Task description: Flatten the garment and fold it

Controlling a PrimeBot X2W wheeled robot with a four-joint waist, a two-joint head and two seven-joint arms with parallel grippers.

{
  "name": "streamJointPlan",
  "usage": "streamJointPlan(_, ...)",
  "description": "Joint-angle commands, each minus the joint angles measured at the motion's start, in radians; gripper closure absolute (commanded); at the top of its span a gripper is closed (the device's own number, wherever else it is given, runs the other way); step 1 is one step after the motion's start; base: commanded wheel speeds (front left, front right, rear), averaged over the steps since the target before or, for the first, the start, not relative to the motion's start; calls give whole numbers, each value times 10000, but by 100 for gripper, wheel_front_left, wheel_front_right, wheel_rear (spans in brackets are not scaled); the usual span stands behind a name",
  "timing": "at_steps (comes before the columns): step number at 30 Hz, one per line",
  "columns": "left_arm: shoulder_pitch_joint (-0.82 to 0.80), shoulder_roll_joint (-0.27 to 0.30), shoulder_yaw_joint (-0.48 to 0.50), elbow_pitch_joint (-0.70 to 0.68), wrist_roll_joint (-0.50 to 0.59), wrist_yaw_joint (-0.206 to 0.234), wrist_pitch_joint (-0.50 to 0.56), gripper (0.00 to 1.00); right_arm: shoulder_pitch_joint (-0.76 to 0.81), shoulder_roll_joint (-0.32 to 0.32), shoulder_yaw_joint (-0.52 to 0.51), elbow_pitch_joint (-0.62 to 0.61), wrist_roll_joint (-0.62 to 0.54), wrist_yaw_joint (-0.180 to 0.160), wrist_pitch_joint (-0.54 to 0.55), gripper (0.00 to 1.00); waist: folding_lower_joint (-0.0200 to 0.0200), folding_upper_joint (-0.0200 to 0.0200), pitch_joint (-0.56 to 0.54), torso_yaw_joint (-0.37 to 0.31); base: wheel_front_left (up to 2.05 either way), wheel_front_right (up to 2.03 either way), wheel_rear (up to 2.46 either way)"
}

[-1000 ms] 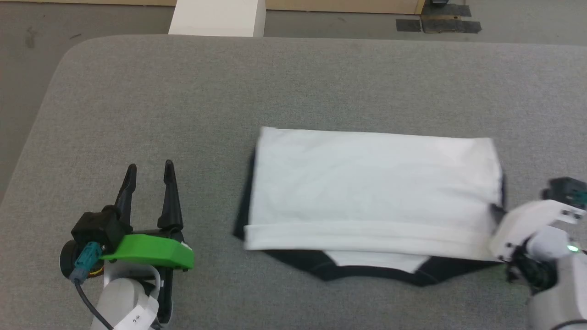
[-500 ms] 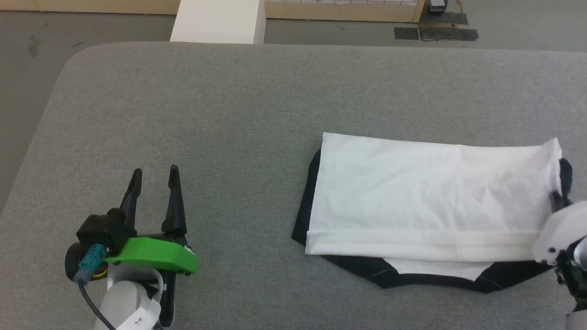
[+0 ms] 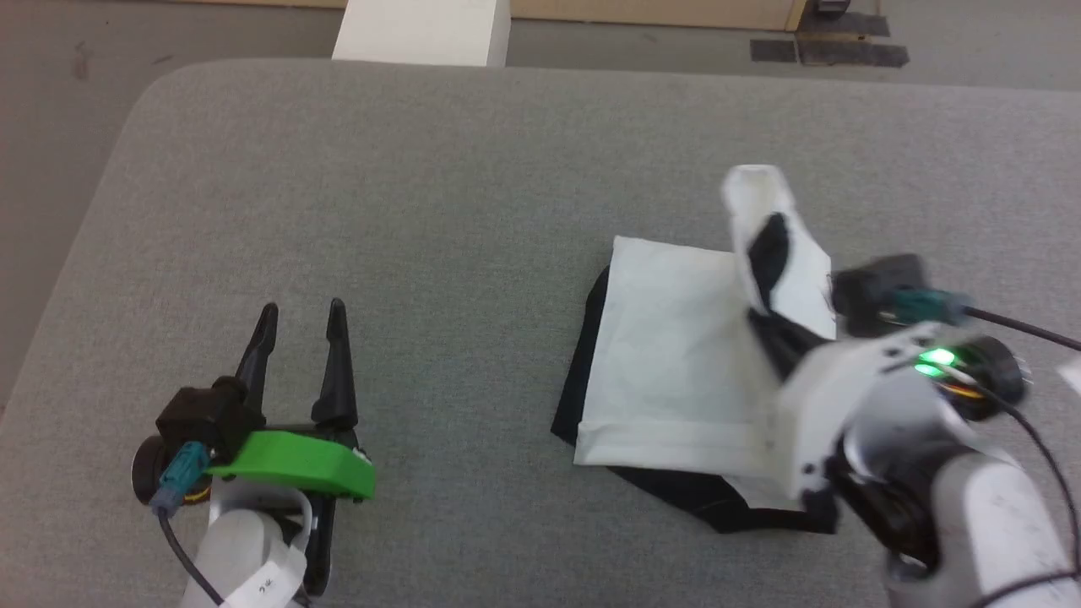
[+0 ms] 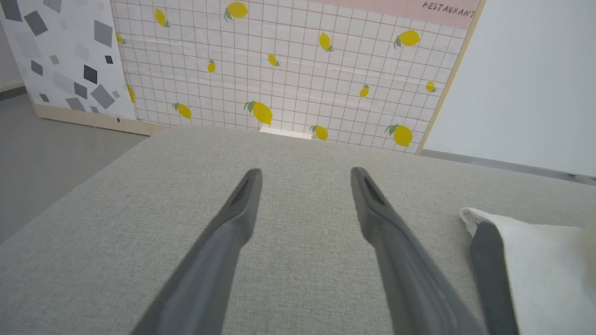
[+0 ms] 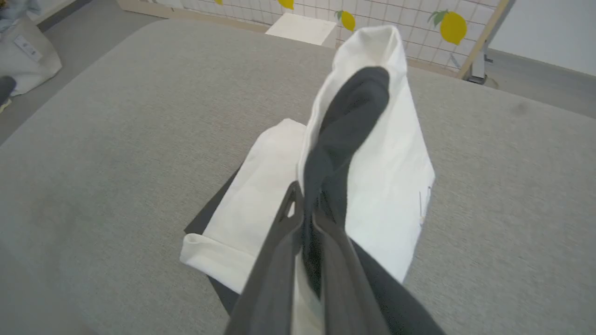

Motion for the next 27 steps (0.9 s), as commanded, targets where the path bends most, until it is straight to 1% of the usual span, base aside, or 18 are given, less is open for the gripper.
streamJointPlan(1, -220, -51, -9, -67, 66, -39, -38, 0, -355, 16, 272, 257, -9, -15, 35, 100, 0, 0, 235, 200, 0, 0, 0)
streamJointPlan(3, -349, -52, -103, -103, -24, -26, -38, 0, -812, 17, 884, 911, 1, -15, -14, 100, 0, 0, 395, 367, 0, 0, 0)
streamJointPlan(7, -543, -53, -294, -142, -170, 32, -38, 0, -1508, 17, 1668, 2266, 109, -15, -126, 100, 0, 0, 689, 628, 0, 0, 0)
streamJointPlan(14, -782, -53, -564, -124, -317, 142, -38, 0, -2335, 17, 2448, 4447, 489, -15, -579, 100, 0, 0, 959, 895, 0, 0, 0)
streamJointPlan(15, -786, -54, -584, -118, -326, 156, -38, 0, -2418, 17, 2546, 4692, 604, -15, -667, 9, 0, 0, 962, 905, 0, 0, 0)
streamJointPlan(16, -783, -54, -592, -112, -332, 165, -38, 0, -2467, 18, 2603, 4846, 746, -15, -733, 0, 0, 0, 956, 905, 0, 0, 0)
streamJointPlan(19, -737, -54, -543, -74, -294, 183, -38, 0, -2613, 18, 2727, 5026, 1249, -15, -1130, 0, 0, 0, 893, 822, 0, 0, 0)
streamJointPlan(22, -699, -54, -482, -51, -223, 185, -38, 0, -2695, 18, 2531, 4626, 1838, -15, -2012, 0, 0, 0, 777, 683, 0, 0, 0)
streamJointPlan(27, -581, -54, -419, -126, -100, 163, -38, 0, -2545, 18, 1652, 3158, 2670, -15, -4534, 0, 0, 0, 527, 361, 0, 0, 0)
